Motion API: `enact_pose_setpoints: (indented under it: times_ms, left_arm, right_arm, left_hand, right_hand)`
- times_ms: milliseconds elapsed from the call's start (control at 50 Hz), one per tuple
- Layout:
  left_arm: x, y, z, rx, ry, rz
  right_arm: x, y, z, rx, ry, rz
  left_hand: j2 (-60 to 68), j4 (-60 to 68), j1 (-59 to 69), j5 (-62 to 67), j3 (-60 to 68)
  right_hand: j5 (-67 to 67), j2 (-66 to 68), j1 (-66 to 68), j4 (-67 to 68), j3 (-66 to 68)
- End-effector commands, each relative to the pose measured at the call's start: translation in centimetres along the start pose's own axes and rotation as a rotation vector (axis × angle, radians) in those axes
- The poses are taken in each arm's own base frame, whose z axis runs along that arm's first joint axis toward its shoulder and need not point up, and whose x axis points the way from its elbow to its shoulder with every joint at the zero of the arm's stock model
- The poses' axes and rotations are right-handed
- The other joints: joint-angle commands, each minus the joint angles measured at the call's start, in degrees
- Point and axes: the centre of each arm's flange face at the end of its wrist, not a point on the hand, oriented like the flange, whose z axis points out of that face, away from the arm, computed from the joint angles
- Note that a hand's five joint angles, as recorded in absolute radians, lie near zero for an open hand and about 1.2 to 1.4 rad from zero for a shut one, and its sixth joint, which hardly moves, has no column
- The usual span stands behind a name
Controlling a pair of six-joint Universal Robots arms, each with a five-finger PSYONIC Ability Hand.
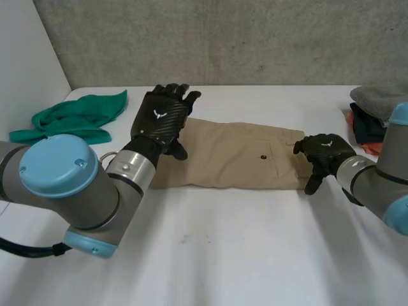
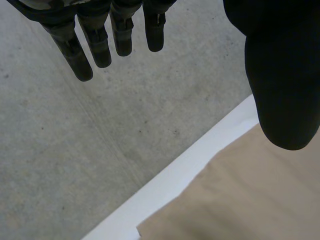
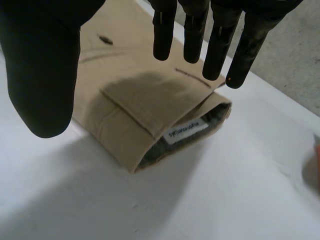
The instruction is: Fold the laundry.
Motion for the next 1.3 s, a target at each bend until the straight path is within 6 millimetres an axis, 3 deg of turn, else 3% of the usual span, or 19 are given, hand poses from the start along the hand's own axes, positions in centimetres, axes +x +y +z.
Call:
enact_pose_setpoints:
  times_ms: [20, 100, 120, 380, 480, 540, 640, 660, 720, 840, 860, 920, 960, 1020, 1080, 1160, 1220, 1260, 1300]
  left_arm:
    - [0.2, 0.4, -0.6, -0.021, 0.005, -0.005]
    - [0.3, 0.7, -0.7, -0.030, 0.006, -0.002]
    - [0.3, 0.6, -0.7, -0.029, 0.005, -0.002]
    - [-0.3, -0.2, -1.5, -0.021, -0.006, -0.011]
    - [-0.7, -0.9, -2.0, -0.011, -0.017, -0.012]
    - [-1.0, -1.3, -2.3, -0.004, -0.021, -0.011]
    - [-1.2, -1.8, -2.5, 0.008, -0.029, -0.009]
    - [-1.3, -1.8, -2.4, 0.009, -0.032, -0.009]
    - [-1.8, -1.9, -2.3, 0.013, -0.046, -0.007]
    - [-2.5, -2.0, -1.9, 0.020, -0.070, -0.002]
    - [-2.7, -2.0, -1.8, 0.022, -0.073, -0.001]
    - [-3.2, -2.2, -1.5, 0.032, -0.088, 0.003]
    - [-3.5, -2.4, -1.1, 0.039, -0.096, 0.005]
    - [-3.9, -2.8, -0.5, 0.056, -0.107, 0.008]
    - [-4.2, -2.7, 0.4, 0.055, -0.108, 0.008]
    - [-3.6, -2.1, 2.0, 0.028, -0.084, 0.002]
    - [-2.7, -1.2, 3.1, -0.025, -0.053, -0.009]
    - [-1.7, -0.8, 3.7, -0.050, -0.023, -0.021]
    - [0.3, 0.0, 4.3, -0.097, 0.030, -0.042]
  right_arm:
    - [-0.1, 2.1, 2.6, 0.001, 0.009, -0.038]
    - [-0.2, 3.0, 3.6, 0.003, 0.017, -0.072]
    - [0.2, 2.9, 3.6, 0.008, 0.028, -0.085]
    - [6.0, 1.6, -0.4, -0.002, 0.171, -0.132]
    - [8.0, 2.7, -1.1, -0.071, 0.222, -0.322]
    - [8.9, 2.2, -1.4, -0.077, 0.247, -0.490]
    - [5.9, -2.2, -2.3, 0.069, 0.222, -0.689]
    - [3.6, -4.1, -2.3, 0.165, 0.181, -0.731]
    - [-1.9, -6.9, -2.7, 0.376, 0.040, -0.798]
    - [-10.1, -5.9, -2.1, 0.580, -0.249, -0.849]
    - [-12.6, -5.3, -2.0, 0.619, -0.322, -0.854]
    - [-16.0, -4.4, -1.9, 0.640, -0.408, -0.855]
    - [-17.7, -3.6, -2.0, 0.636, -0.447, -0.851]
    - [-17.9, -3.3, -1.8, 0.582, -0.447, -0.771]
    - [-17.3, -3.9, -1.7, 0.527, -0.430, -0.608]
    - [-14.8, -7.2, -2.8, 0.484, -0.372, -0.211]
    - [-11.5, -10.0, -3.7, 0.499, -0.306, 0.052]
    - [-8.9, -10.5, -3.2, 0.486, -0.253, 0.179]
    - [-7.8, -10.1, -2.6, 0.463, -0.224, 0.224]
  left_hand:
    - [-1.42, -1.52, -1.69, -2.49, -1.82]
    - [-1.42, -1.52, -1.69, -2.49, -1.82]
    - [-1.42, -1.52, -1.69, -2.49, -1.82]
    - [-1.59, -1.69, -1.86, -2.65, -1.99]
    - [-1.59, -1.69, -1.86, -2.65, -1.99]
    - [-1.59, -1.69, -1.86, -2.65, -1.99]
    - [-1.42, -1.52, -1.69, -2.49, -1.82]
    - [-1.59, -1.69, -1.85, -2.65, -1.99]
    - [-1.42, -1.52, -1.69, -2.49, -1.82]
    - [-1.42, -1.52, -1.69, -2.49, -1.82]
    - [-1.42, -1.52, -1.69, -2.49, -1.82]
    - [-1.42, -1.52, -1.69, -2.49, -1.82]
    - [-1.42, -1.52, -1.69, -2.49, -1.82]
    - [-1.26, -1.36, -1.52, -2.32, -1.65]
    - [-1.09, -1.19, -1.35, -2.15, -1.48]
    - [-1.09, -1.19, -1.35, -2.15, -1.48]
    - [-1.09, -1.19, -1.35, -2.15, -1.48]
    - [-0.92, -1.02, -1.18, -1.98, -1.32]
    - [-1.08, -1.18, -1.35, -2.15, -1.48]
  right_hand:
    - [13.82, 14.47, 16.69, 13.73, 13.56]
    - [33.27, 33.92, 36.14, 33.17, 33.01]
    - [58.60, 59.24, 61.47, 58.50, 58.33]
    - [58.85, 59.50, 61.73, 58.76, 58.59]
    - [58.85, 59.50, 61.73, 58.76, 58.59]
    - [58.85, 59.50, 61.73, 58.76, 58.59]
    - [58.85, 59.50, 61.73, 58.76, 58.59]
    - [58.85, 59.50, 61.73, 58.76, 58.59]
    - [58.85, 59.50, 61.73, 58.76, 58.59]
    - [58.85, 59.50, 61.73, 58.76, 58.59]
    - [58.85, 59.50, 61.73, 58.76, 58.59]
    - [58.85, 59.50, 61.73, 58.76, 58.59]
    - [20.89, 21.54, 23.76, 20.80, 20.63]
    - [-2.11, -1.46, 0.77, -2.20, -2.37]
    - [-4.16, -3.51, -1.29, -4.26, -4.42]
    - [-11.15, -10.50, -8.27, -11.24, -11.41]
    - [-11.15, -10.50, -8.27, -11.24, -11.41]
    - [-11.15, -10.50, -8.27, -11.24, -11.41]
    - [-11.15, -10.50, -8.27, -11.24, -11.41]
